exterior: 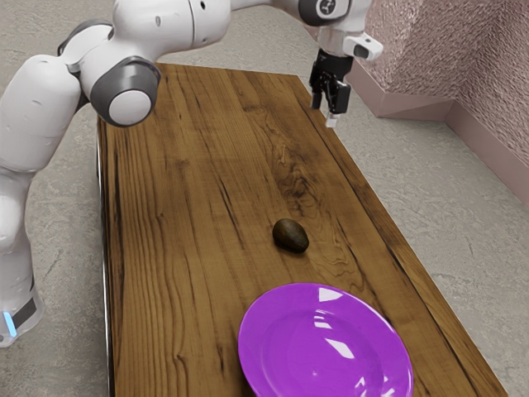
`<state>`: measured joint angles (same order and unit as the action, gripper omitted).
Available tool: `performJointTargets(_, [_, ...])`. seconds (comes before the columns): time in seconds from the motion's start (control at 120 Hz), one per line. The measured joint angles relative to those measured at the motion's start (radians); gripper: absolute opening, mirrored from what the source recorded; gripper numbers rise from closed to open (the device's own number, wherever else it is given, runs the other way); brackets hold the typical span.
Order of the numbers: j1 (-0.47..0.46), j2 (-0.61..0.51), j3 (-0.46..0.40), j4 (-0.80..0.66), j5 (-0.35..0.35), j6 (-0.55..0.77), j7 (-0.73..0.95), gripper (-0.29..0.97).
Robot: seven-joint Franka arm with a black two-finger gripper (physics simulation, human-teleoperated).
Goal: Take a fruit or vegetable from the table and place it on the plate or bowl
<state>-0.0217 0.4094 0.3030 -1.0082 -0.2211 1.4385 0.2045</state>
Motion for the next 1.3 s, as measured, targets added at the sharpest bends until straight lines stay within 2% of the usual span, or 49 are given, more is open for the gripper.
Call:
performJointTargets(0.125, [-0.002,-0.01,-0.009,0.0,-0.013,-0.008,0.029,0.68])
performJointTargets(0.325, [-0.007,-0.023,-0.077,0.0,-0.012,-0.048,0.135,0.68])
performJointTargets(0.467, [-0.011,-0.023,-0.181,-0.032,-0.005,-0.078,0.216,0.68])
performJointTargets(0.6, [-0.052,-0.091,-0.23,-0.167,0.013,-0.085,0.266,0.68])
performJointTargets(0.758, [-0.076,-0.276,-0.291,-0.439,0.058,-0.041,0.301,0.68])
performJointTargets(0.867, [-0.078,-0.31,-0.321,-0.502,0.078,-0.017,0.331,0.68])
performJointTargets(1.05, [-0.081,-0.313,-0.33,-0.539,0.092,0.0,0.384,0.68])
performJointTargets(1.3, [-0.062,-0.301,-0.308,-0.537,0.193,0.035,0.417,0.68])
